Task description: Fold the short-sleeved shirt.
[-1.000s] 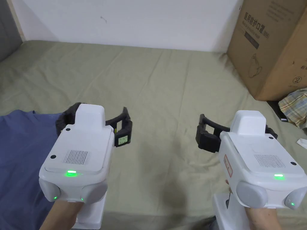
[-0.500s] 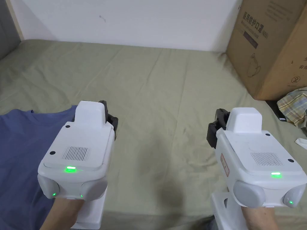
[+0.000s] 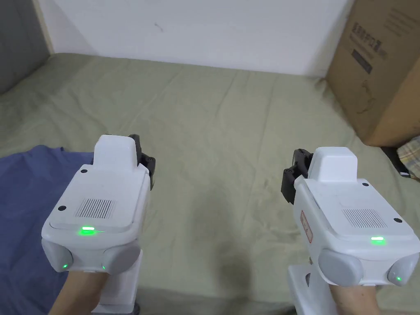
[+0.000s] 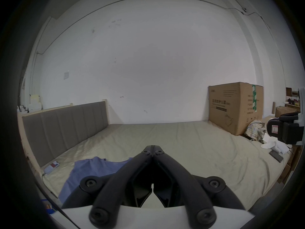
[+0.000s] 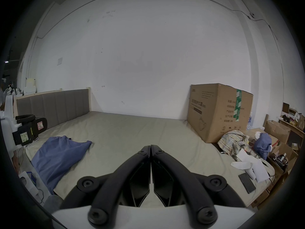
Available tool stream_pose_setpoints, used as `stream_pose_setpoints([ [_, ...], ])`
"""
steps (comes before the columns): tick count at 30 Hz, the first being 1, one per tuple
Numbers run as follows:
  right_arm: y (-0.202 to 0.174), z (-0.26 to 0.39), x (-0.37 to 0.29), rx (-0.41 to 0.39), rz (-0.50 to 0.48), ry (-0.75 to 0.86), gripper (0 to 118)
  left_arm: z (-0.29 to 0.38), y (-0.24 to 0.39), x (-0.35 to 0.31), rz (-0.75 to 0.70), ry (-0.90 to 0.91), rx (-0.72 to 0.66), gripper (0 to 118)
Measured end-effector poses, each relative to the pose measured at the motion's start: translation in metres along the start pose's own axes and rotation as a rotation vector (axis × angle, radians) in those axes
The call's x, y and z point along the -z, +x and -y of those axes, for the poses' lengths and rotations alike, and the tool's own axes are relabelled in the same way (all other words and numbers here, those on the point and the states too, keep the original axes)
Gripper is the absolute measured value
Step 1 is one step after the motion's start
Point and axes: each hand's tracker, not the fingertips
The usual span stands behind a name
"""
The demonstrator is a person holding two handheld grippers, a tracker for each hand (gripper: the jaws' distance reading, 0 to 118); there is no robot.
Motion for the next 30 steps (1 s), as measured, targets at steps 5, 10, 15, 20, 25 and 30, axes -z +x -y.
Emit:
stream_pose_setpoints([
  [5,-0.044,-0.007,0.011,-0.009,-0.148,0.017,0,0.004,-0.05,-0.02,-0.159,-0.005,-0.008,0],
  [10,-0.103,-0.015,0.019,-0.033,-0.31,0.038,0,0.013,-0.106,-0.051,-0.335,-0.022,-0.02,0],
  [15,-0.153,-0.018,0.019,-0.046,-0.442,0.046,0,0.02,-0.142,-0.078,-0.437,-0.038,-0.017,0],
  [20,-0.182,-0.017,0.015,-0.054,-0.512,0.039,0,0.027,-0.162,-0.092,-0.493,-0.055,-0.038,0],
  [25,-0.19,-0.015,0.011,-0.079,-0.535,0.039,0,0.032,-0.168,-0.092,-0.502,-0.063,-0.038,0],
  [30,-0.189,-0.016,0.015,-0.069,-0.528,0.027,0,0.034,-0.17,-0.08,-0.462,-0.077,-0.069,26],
])
